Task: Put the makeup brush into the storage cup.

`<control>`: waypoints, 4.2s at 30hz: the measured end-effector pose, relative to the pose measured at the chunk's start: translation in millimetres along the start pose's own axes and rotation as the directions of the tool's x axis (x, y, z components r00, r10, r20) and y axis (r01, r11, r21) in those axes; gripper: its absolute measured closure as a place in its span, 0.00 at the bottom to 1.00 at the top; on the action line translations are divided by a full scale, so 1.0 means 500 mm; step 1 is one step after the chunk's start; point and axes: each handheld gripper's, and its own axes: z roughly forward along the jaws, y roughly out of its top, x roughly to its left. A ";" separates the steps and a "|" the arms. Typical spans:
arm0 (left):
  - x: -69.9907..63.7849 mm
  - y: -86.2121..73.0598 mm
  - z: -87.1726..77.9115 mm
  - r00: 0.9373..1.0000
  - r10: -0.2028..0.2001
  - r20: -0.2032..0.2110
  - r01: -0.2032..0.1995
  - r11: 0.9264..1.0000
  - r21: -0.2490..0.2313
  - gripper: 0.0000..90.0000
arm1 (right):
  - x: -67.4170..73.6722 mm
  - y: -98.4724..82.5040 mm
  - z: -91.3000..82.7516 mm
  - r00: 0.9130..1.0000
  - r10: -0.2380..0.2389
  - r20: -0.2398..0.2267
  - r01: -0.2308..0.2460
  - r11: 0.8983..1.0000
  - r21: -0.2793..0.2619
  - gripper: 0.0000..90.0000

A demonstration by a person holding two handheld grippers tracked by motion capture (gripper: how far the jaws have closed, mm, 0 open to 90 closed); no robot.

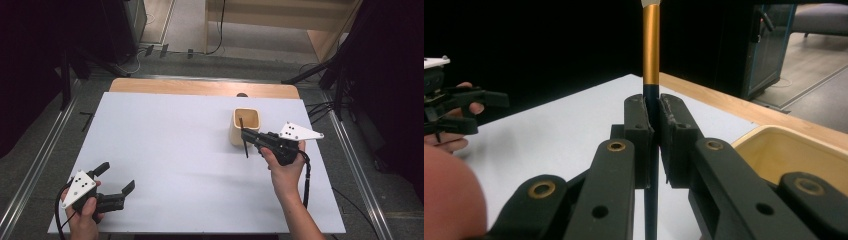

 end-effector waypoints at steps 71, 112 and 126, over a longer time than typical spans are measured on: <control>0.003 0.000 -0.002 1.000 0.004 0.000 -0.004 1.000 -0.005 0.00 | -0.117 0.037 0.025 0.984 0.056 0.169 -0.014 0.972 -0.236 0.94; 0.004 -0.001 -0.003 1.000 0.001 0.001 -0.001 1.000 -0.003 0.00 | -0.141 -0.024 0.048 0.976 0.055 0.211 -0.023 0.989 -0.149 0.94; 0.004 -0.001 -0.003 1.000 -0.001 0.000 0.001 1.000 -0.004 0.00 | -0.137 -0.056 0.060 0.974 0.045 0.223 -0.025 0.995 -0.092 0.94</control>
